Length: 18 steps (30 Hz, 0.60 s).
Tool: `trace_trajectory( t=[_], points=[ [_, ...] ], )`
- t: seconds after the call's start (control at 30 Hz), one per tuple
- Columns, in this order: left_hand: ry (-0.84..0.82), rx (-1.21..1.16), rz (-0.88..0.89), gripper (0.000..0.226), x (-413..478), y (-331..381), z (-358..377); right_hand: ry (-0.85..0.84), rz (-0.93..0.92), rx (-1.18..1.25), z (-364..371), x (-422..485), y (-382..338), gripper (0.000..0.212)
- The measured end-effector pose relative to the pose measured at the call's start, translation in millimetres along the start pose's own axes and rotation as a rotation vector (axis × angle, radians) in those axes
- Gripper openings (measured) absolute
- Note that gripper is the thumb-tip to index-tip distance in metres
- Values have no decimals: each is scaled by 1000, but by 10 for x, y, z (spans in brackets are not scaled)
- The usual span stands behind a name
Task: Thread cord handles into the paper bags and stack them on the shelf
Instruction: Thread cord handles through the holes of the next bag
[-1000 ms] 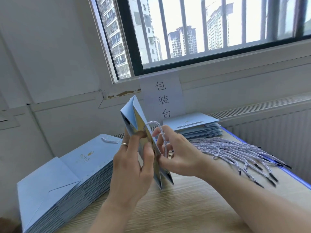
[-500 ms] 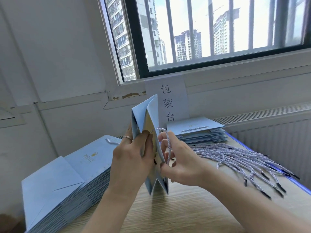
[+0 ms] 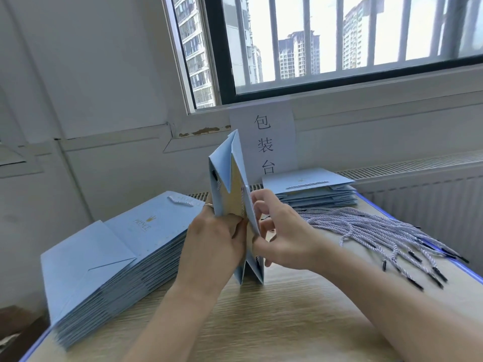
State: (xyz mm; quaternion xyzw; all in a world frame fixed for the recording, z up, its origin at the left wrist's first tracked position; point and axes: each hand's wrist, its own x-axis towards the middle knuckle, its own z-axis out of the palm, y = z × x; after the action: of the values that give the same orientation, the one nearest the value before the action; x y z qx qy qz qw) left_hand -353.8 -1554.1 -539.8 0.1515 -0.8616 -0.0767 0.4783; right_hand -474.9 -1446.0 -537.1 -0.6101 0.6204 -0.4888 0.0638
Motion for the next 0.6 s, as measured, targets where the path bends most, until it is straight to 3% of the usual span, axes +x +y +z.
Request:
trace_trajectory(
  t=[0.07,0.17,0.3,0.47,0.6],
  points=[
    [-10,-83,-41,14,-26,31,-30,-13,13,-7,-11,-7,-1,51],
    [-22,-93,-92,12,-38,24,-47,-34,14,-175,-22,-11,-37,28],
    [15,-40,-76,14,-30,-42,-53,-75,32,-634,-83,-14,-82,60],
    [0,-48,-81,15,-44,-30,-60,-261,52,-669,-61,-59,-255,56],
    [-33,57,-65,23,-41,-11,-67,-289,100,-665,-56,-59,-304,50]
  ],
)
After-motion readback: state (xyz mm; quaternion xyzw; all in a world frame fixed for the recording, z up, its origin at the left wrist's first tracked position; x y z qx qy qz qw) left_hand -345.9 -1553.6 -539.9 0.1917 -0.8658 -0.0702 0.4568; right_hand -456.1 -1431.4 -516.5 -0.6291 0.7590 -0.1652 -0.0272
